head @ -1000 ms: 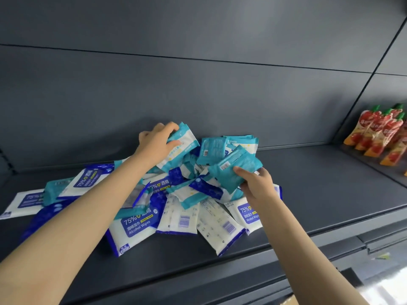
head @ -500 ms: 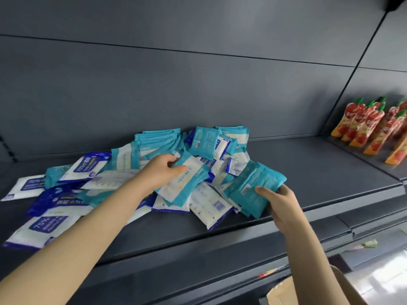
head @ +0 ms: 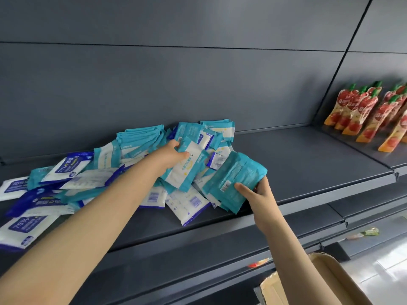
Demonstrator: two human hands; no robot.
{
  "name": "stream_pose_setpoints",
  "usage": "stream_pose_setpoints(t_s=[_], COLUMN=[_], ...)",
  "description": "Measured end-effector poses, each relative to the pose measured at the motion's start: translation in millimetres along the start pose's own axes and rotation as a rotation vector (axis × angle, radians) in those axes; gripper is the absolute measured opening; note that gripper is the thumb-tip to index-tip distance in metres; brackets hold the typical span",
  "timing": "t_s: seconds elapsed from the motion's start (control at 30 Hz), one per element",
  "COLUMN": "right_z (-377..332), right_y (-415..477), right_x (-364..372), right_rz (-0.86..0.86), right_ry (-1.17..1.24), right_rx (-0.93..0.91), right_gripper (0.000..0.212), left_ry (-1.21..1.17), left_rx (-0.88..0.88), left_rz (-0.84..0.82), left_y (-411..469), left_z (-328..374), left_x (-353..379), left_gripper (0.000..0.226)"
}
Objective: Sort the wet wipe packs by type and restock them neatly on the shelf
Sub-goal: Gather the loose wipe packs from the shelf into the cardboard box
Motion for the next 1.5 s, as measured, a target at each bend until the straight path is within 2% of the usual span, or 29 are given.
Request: stream_pose_setpoints(t_s=[0.13,0.23,0.37,0.6,0.7,0.77,0.83,0.9,1.07,1.2,1.33,1.5], right_z=[-1.6,0.9,0.4,-5.6,-7.5,-7.6,-4.1,-0.4,-7.4,-15.5,-28.7,-18.1], right_y=[2.9,5.3,2.2,-6.2,-9.5,-11.1,-13.6,-18.4,-34.3,-58.3,-101.4,-166.3], right_x=[-13.5,-17.5,-11.9,-5.6,5.1,15.4,27.4,38.3,46.4,10.4,-80.3,-227.6], right_rz=[0.004,-0.025,-0.003,0.162,0.173,0.18,0.187,0.194,0.22,0.317,0.497,0.751], right_ry=[0.21,0.255,0.193,0.304,0.355,0.423,0.511,0.559,0.622,0.747,0.742,0.517], right_rx=[-0.018,-0.001,0.003,-0.078,-0.104,-0.089,-0.044,0.002,-0.003,-0.029,-0.091,-0.061], right_gripper=[0.046,0.051,0.047,0.048,0.05,0.048,0.042,0.037,0.02,0.028,0.026,0.051], left_ry=[0.233,0.174,-0.071,-0.483,-0.755,-1.001,-1.218,-1.335,-1.293,-1.241,-1.089,-0.822], left_rx=[-0.032,-0.024,0.045,0.121,0.074,-0.025,-0.108,-0.142,-0.105,-0.062,0.021,0.102], left_rz=[-0.028,-0.043,0.001,0.039,0.068,0.004,-0.143,-0.283,-0.485,-0.593,-0.701,-0.775], left_y=[-0.5,0.5,-2.4,-7.0,-5.6,-6.5,-10.1,-15.3,-31.6,-46.7,-70.4,-107.7], left_z=[8.3,1.4,-8.6,-26.0,-42.5,-51.2,-52.7,-51.5,-37.8,0.9,70.5,137.8], left_x=[2.5,2.3,-2.1,-26.8,-38.2,-38.7,-34.2,-29.1,-4.5,28.5,96.3,232.6], left_gripper=[0.061,0.056,0.035,0.026,0.034,0.029,0.019,0.021,0.032,0.032,0.033,0.036])
Point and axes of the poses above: each hand's wrist, its own y-axis towards the middle knuckle, its own x-axis out of the palm, z = x × y, the point moved 7 cm from there along y, towards the middle knuckle, and after that the axes turned 1 degree about y, right-handed, at the moved point
